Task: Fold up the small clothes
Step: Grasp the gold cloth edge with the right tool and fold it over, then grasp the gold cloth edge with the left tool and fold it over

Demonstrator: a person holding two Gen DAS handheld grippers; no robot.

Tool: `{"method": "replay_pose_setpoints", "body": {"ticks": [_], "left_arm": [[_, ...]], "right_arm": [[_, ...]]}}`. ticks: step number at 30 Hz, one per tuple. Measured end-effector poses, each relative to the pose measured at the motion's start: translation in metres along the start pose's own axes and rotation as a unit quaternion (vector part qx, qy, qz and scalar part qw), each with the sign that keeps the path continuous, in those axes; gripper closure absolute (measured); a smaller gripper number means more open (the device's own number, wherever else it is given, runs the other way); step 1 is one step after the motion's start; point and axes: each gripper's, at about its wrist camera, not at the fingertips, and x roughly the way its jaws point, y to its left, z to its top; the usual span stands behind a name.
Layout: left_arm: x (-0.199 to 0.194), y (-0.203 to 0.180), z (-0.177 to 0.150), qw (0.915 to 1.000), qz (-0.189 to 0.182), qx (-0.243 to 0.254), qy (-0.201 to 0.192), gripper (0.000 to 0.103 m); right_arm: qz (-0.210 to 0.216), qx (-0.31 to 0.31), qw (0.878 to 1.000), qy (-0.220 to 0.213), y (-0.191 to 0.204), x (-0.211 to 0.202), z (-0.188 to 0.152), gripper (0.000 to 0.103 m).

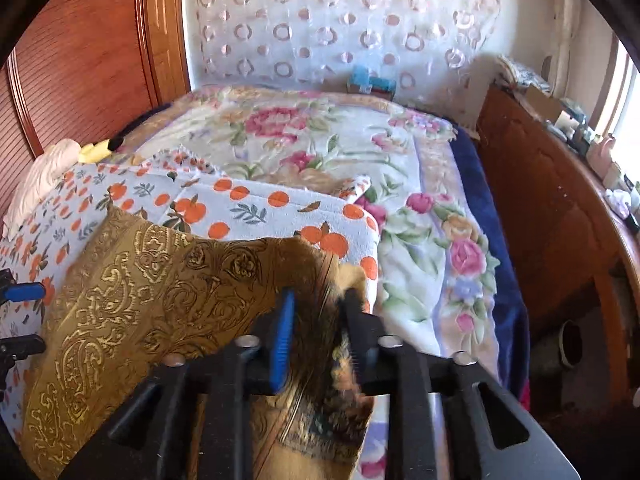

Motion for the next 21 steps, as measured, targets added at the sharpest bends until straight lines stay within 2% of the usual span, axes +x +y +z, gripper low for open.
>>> {"method": "replay_pose_setpoints", "body": {"ticks": [2, 3, 8, 13, 18, 21], "left_arm": [[0.002, 0.001, 0.005, 1.0, 0.001, 0.001, 0.001, 0.036], [0.003, 0.003, 0.007, 1.0, 0.0, -0.002, 0.002, 0.036], [0.02, 0.018, 0.032, 0.9998, 0.016, -0.006, 0.01, 0.036], [0.044, 0.034, 0.05, 0.9988, 0.012, -0.033, 0.033, 0.036], [0.061, 0.039, 0.061, 0.9977, -0.002, -0.049, 0.046, 0.036], [0.066, 0.036, 0.061, 0.9977, -0.01, -0.048, 0.048, 0.044]], "right_arm": [[0.007, 0.003, 1.0, -0.004, 0.0, -0.008, -0.007, 0.049], [0.007, 0.0, 1.0, 0.0, 0.001, -0.009, -0.01, 0.047], [0.031, 0.001, 0.999, 0.038, -0.012, 0.013, -0.013, 0.046], [0.048, 0.01, 0.997, 0.057, -0.023, 0.038, 0.001, 0.044], [0.057, -0.003, 0.997, 0.048, -0.021, 0.046, 0.004, 0.044], [0.065, -0.016, 0.997, 0.041, -0.018, 0.047, -0.002, 0.044]]}}
